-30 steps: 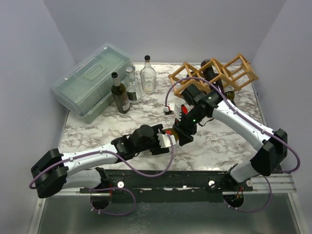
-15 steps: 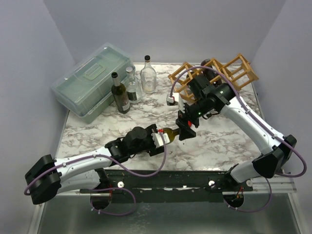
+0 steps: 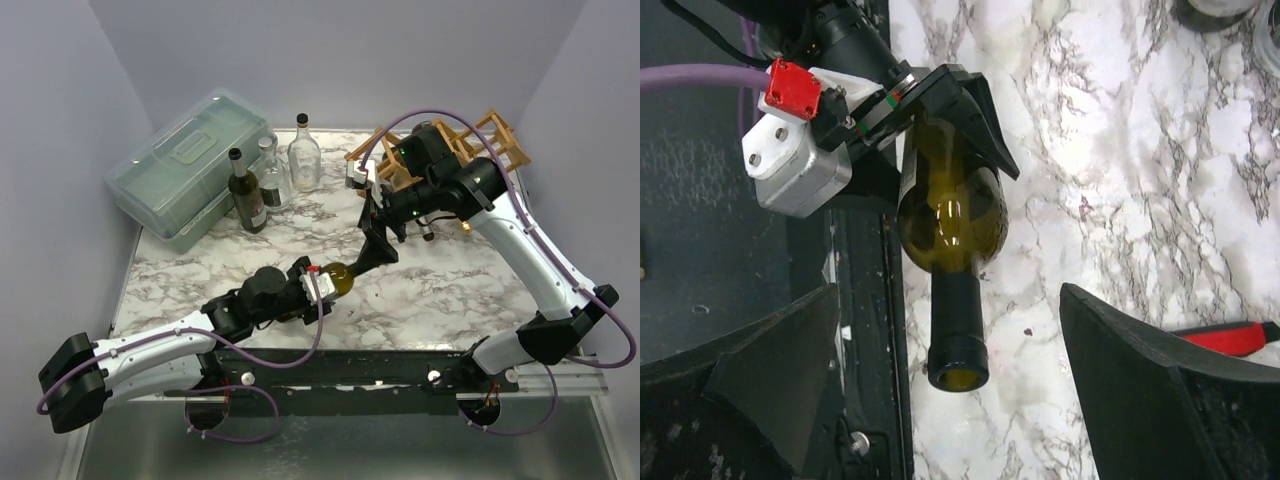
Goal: Take the wine bottle off the wine rack
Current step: Place the wine bottle at the center of the board, then pick up the wine bottle from the wine rack.
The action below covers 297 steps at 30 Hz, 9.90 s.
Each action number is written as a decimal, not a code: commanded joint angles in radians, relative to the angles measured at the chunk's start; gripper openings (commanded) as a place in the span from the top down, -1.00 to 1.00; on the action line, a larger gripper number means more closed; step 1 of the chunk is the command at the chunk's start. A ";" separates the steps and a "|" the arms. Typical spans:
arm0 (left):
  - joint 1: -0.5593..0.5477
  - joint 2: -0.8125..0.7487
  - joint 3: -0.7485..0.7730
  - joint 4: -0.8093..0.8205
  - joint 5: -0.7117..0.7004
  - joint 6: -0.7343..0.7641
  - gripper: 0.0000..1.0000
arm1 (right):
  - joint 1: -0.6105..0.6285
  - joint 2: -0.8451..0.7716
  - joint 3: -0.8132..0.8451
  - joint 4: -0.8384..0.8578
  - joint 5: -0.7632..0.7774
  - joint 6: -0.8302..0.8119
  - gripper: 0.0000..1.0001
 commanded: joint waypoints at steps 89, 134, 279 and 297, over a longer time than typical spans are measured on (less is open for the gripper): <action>0.011 0.074 -0.127 0.968 0.063 -0.524 1.00 | -0.079 -0.081 -0.310 0.671 -0.499 0.241 -0.31; 0.240 -0.369 -0.004 0.030 0.111 -0.464 -0.97 | -0.062 0.094 -0.092 0.738 -0.202 0.247 1.00; 0.570 -0.567 0.126 -0.397 -0.061 -0.264 -0.98 | -0.650 -0.379 -0.767 0.969 0.489 0.552 -0.99; 0.570 -0.562 0.126 -0.394 -0.060 -0.263 -0.97 | -0.655 -0.326 -1.082 1.459 0.570 0.465 -0.84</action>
